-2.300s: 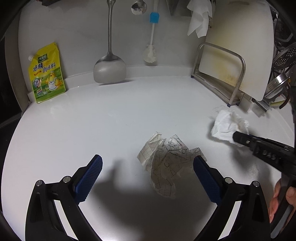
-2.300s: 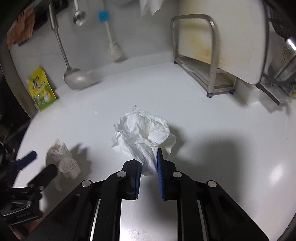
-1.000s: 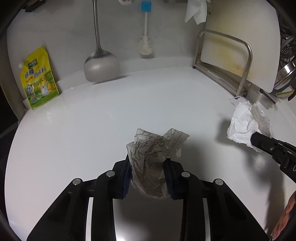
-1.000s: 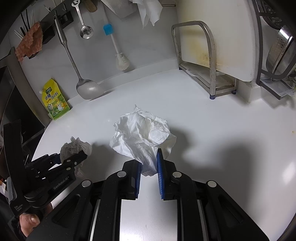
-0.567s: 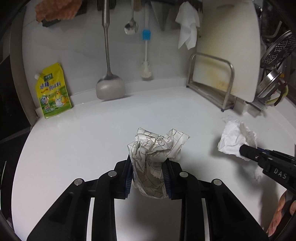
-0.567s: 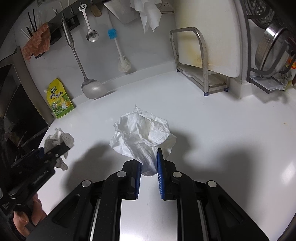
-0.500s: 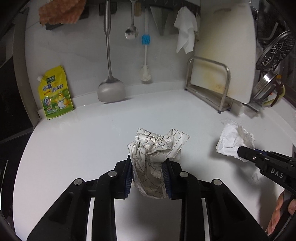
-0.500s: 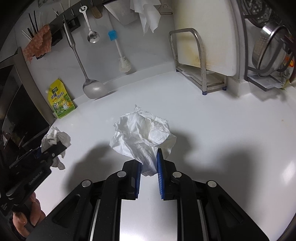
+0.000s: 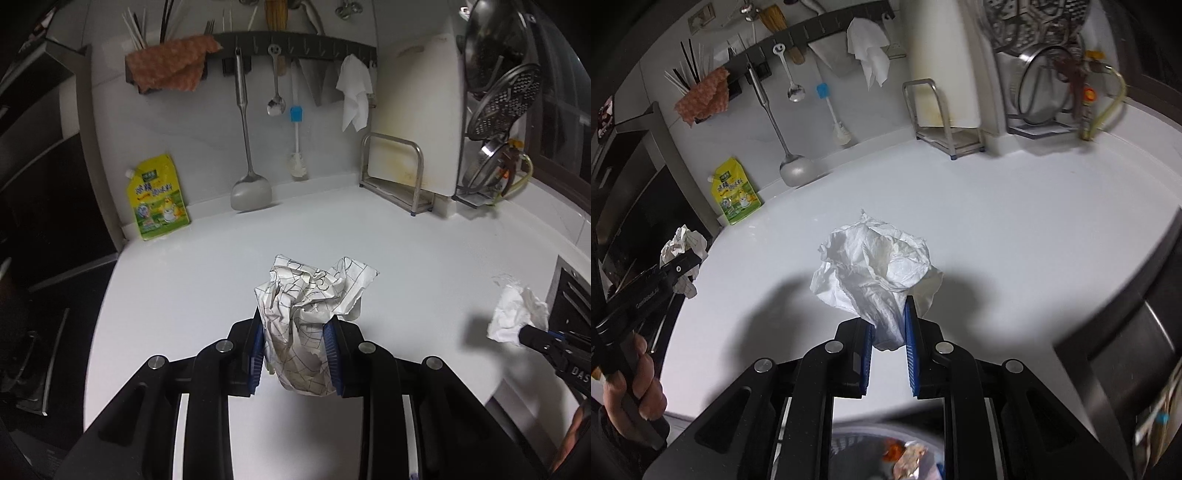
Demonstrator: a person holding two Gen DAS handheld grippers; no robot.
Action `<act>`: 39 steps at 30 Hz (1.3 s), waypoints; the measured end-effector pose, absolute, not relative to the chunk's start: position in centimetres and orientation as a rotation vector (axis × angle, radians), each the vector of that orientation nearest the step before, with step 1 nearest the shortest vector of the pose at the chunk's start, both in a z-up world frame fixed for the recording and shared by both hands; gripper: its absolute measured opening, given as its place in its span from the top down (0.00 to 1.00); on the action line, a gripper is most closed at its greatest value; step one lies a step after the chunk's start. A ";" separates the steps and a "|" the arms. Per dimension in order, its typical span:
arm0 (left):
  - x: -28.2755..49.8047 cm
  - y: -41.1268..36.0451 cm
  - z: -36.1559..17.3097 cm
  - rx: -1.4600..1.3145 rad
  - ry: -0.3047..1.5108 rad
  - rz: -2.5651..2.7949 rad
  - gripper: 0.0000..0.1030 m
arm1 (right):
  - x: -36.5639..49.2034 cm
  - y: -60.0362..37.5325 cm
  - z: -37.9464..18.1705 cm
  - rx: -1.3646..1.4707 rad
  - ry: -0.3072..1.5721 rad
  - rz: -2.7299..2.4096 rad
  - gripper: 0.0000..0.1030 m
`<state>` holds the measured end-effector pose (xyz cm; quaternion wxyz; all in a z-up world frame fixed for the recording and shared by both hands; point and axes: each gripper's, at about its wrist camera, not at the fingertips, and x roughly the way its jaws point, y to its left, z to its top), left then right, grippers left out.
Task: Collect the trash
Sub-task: 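Carry tissue and crumpled paper over the bin and open both grippers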
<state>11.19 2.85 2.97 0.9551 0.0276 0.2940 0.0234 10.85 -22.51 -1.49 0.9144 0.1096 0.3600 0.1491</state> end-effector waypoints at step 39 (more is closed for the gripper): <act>-2.3 -3.3 -5.3 0.106 0.828 -0.229 0.73 | -7.7 -21.9 -9.7 0.313 0.952 0.242 0.85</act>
